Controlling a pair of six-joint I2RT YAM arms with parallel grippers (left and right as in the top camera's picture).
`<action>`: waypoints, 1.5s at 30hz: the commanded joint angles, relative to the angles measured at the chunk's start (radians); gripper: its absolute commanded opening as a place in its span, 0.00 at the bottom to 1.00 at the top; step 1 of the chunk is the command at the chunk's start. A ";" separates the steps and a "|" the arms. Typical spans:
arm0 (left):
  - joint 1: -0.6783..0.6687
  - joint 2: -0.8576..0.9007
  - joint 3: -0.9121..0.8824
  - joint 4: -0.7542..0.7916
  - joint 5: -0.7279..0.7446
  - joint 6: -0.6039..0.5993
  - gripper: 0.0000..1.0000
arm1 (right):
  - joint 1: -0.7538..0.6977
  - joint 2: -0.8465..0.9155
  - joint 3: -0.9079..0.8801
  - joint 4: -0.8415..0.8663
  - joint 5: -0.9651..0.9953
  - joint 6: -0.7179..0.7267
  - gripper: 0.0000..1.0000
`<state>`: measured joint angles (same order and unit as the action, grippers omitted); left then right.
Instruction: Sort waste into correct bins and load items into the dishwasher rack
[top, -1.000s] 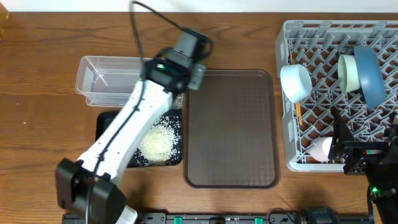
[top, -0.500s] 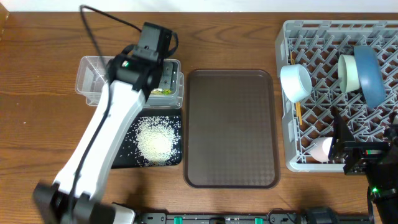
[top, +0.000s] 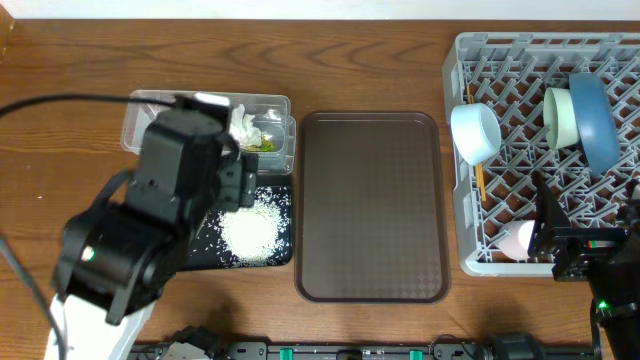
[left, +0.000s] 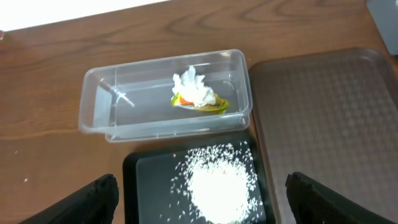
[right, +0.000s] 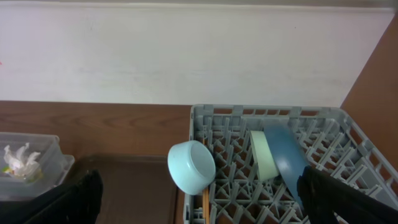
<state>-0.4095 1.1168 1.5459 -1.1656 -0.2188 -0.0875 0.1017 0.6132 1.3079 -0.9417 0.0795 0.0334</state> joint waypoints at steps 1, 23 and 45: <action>0.000 -0.071 -0.016 -0.002 -0.063 -0.031 0.88 | 0.003 0.002 0.003 0.001 0.007 -0.005 0.99; 0.243 -0.821 -1.076 0.866 -0.024 0.003 0.89 | 0.003 0.002 0.003 -0.227 0.007 -0.005 0.99; 0.259 -1.115 -1.542 1.146 -0.025 0.000 0.90 | 0.003 0.002 0.003 -0.589 0.007 -0.005 0.99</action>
<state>-0.1570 0.0124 0.0280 -0.0147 -0.2413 -0.0818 0.1017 0.6132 1.3079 -1.5291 0.0799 0.0334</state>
